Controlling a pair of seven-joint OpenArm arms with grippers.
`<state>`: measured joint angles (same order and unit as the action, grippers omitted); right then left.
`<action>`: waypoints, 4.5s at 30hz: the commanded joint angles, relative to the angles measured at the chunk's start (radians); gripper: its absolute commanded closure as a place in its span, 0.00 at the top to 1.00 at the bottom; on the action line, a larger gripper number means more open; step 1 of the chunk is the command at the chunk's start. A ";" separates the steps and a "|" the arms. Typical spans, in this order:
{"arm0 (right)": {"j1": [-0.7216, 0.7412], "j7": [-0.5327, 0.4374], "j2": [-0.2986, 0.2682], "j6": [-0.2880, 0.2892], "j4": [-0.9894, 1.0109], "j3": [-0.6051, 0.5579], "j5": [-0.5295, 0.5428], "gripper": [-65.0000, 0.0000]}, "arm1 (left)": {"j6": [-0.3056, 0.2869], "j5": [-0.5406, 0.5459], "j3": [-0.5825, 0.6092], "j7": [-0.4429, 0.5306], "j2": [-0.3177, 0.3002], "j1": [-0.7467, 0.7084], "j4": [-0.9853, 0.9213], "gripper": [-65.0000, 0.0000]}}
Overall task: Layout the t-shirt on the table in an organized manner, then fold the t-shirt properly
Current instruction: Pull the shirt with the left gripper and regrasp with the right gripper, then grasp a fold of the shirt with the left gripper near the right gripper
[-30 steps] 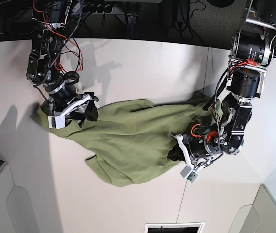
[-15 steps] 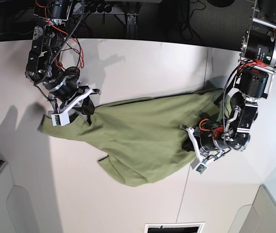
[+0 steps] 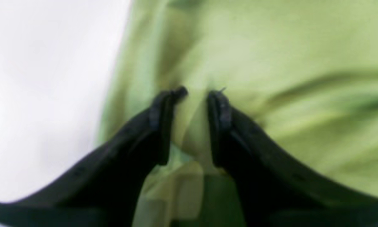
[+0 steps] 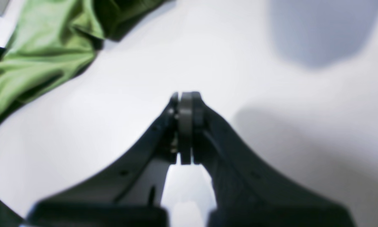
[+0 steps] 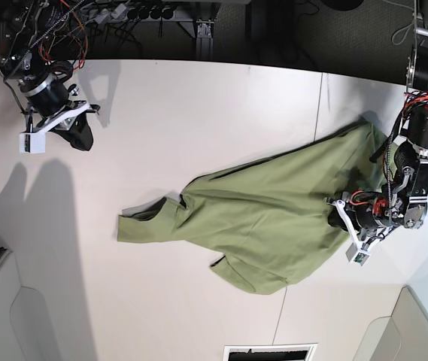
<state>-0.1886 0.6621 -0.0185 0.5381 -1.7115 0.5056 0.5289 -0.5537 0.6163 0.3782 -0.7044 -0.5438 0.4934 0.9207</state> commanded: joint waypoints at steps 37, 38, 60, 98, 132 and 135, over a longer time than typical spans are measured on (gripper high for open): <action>0.218 -0.014 0.018 -0.008 0.180 -0.249 -0.188 0.00 | -0.139 0.132 -0.019 -0.035 0.109 0.035 0.042 0.35; 0.192 -0.011 0.018 -0.008 0.136 -0.231 -0.188 0.00 | -0.139 0.116 -0.019 -0.032 0.109 0.035 0.042 0.35; -0.006 0.058 -0.069 -0.006 -0.055 0.034 0.048 0.18 | -0.144 0.234 -0.019 -0.044 0.109 0.035 0.116 0.35; 0.160 -0.014 -0.045 -0.100 0.135 -0.285 -0.208 0.00 | -0.144 0.373 -0.019 -0.139 0.096 -0.450 0.708 0.35; 0.181 0.015 0.003 -0.078 0.058 -0.207 -0.113 0.20 | -0.144 0.433 -0.223 -0.183 -0.048 -0.574 0.855 0.35; 0.187 0.011 0.003 -0.066 0.058 -0.207 -0.100 0.20 | -0.144 0.305 -0.217 -0.140 -0.048 -0.629 0.894 0.35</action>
<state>-0.0181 0.6960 -0.0135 0.4530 -1.6363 0.2981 0.4088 -0.6895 0.9001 0.1677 -0.8623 -0.5816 -0.1467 1.7985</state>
